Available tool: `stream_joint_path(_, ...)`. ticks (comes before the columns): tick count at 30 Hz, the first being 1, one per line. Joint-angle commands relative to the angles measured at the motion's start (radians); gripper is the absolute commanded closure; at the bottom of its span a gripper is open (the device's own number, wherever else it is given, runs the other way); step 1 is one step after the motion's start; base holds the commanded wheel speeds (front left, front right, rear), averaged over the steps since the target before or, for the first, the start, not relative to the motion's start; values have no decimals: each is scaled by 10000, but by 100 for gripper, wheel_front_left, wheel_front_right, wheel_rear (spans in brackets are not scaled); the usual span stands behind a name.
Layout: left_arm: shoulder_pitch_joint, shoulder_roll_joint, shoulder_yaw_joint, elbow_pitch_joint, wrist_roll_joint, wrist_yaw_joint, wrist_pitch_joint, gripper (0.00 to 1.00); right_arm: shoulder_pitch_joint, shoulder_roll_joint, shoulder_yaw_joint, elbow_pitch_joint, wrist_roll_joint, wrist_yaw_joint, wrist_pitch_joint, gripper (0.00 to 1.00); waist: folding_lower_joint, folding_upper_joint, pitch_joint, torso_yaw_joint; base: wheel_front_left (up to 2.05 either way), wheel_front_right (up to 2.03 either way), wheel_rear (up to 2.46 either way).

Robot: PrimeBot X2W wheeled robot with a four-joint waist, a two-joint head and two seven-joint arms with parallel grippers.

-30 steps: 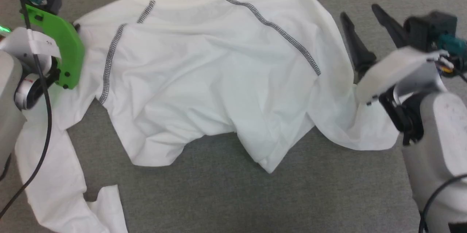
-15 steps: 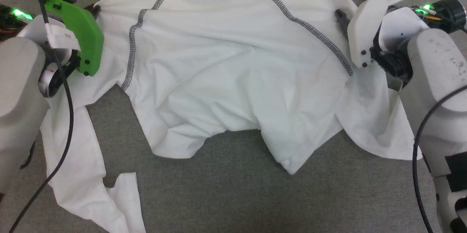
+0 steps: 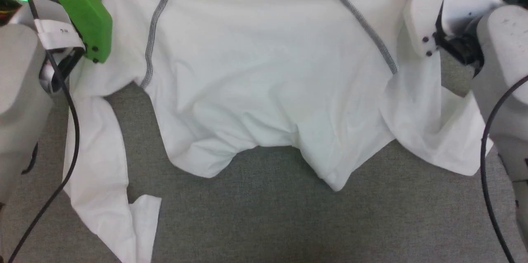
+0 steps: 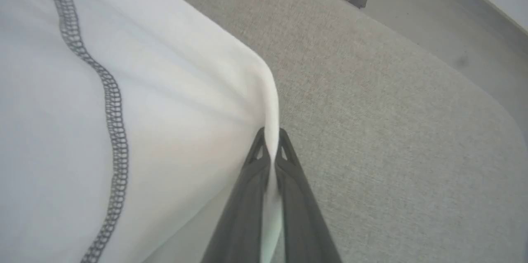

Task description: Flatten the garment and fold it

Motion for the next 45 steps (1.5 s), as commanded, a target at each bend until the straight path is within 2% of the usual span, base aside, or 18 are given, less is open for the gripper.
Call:
stream_joint_path(1,-465,27,159,-24,240,219,-344,100,-481,-187,-109,-113,-161,-17,-225,100,-1,-1,-27,23,0,0,0)
stream_joint_path(10,-2799,170,1176,-100,1105,1476,-2277,100,-2759,-557,-1027,-467,-766,-17,-1291,100,-1,-1,220,75,0,0,0)
stream_joint_path(20,-5371,183,2361,-222,1558,2737,-3949,100,-5393,-337,-2607,-620,-2082,-17,-2754,100,-1,-1,708,97,0,0,0)
stream_joint_path(24,-5885,218,2625,-414,1706,2998,-4361,100,-6114,-178,-3255,-651,-2702,-17,-3576,100,-1,-1,774,120,0,0,0)
stream_joint_path(29,-5954,241,2586,-383,1708,2867,-4433,100,-6456,-99,-3639,-383,-3116,-17,-4261,100,-1,-1,856,195,0,0,0)
stream_joint_path(33,-5248,280,2179,-39,1677,2546,-4171,100,-5942,-27,-3364,43,-2948,-17,-4618,100,-1,-1,942,228,0,0,0)
stream_joint_path(40,-2831,263,1307,467,1195,1766,-3401,100,-3597,-158,-2146,568,-1821,-17,-5204,100,-1,-1,670,235,0,0,0)
stream_joint_path(45,-727,280,1031,305,326,1362,-2681,100,-1530,-516,-1458,157,-690,-17,-5168,100,-1,-1,48,244,0,0,0)
